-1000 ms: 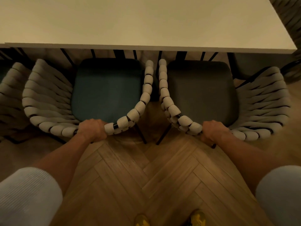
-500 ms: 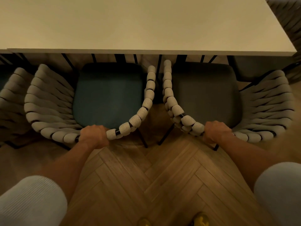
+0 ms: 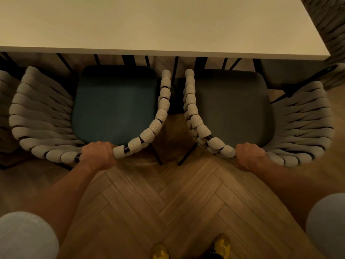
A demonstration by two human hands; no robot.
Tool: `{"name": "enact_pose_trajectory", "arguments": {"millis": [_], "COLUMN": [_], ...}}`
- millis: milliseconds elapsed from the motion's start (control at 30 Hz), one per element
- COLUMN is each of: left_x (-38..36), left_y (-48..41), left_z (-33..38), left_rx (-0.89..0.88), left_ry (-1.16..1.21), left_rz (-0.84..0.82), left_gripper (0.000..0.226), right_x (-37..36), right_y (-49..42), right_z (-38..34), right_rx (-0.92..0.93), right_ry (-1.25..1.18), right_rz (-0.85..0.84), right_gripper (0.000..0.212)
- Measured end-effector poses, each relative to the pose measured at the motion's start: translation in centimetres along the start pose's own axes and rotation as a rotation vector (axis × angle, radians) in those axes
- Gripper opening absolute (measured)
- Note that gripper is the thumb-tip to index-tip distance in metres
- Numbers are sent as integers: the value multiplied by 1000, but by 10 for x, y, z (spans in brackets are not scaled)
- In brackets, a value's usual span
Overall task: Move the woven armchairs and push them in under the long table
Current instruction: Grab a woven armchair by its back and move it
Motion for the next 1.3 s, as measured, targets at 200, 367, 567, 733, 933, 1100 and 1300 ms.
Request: {"name": "enact_pose_trajectory", "arguments": {"millis": [200, 367, 567, 733, 933, 1100, 1300], "left_x": [-2, 3, 5, 5, 3, 1, -2], "left_y": [3, 6, 10, 10, 8, 4, 1], "left_z": [0, 2, 2, 4, 1, -1, -2], "left_rx": [-13, -19, -10, -13, -5, -29, -17], "left_ry": [9, 18, 1, -8, 5, 15, 12], "left_rz": [-14, -3, 7, -7, 28, 15, 39], "left_gripper": [37, 37, 32, 28, 31, 34, 31], "right_x": [16, 6, -14, -10, 7, 2, -2], "right_y": [-2, 4, 12, 6, -2, -5, -3], "right_z": [-10, -7, -5, 0, 10, 14, 8], "right_rx": [56, 66, 83, 89, 39, 70, 103], "right_ry": [-38, -82, -28, -25, -17, 48, 88], "right_rz": [40, 66, 63, 67, 118, 45, 7], "right_gripper": [21, 28, 25, 27, 23, 28, 33]}}
Point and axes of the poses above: each hand's wrist, its own y-axis away from the middle knuckle, its own x-axis out of the back of the hand, z = x × y, the point moved 3 cm from there along -y, towards the middle knuckle, and after that the axes turned 7 degrees about y, right-handed, at the moved point
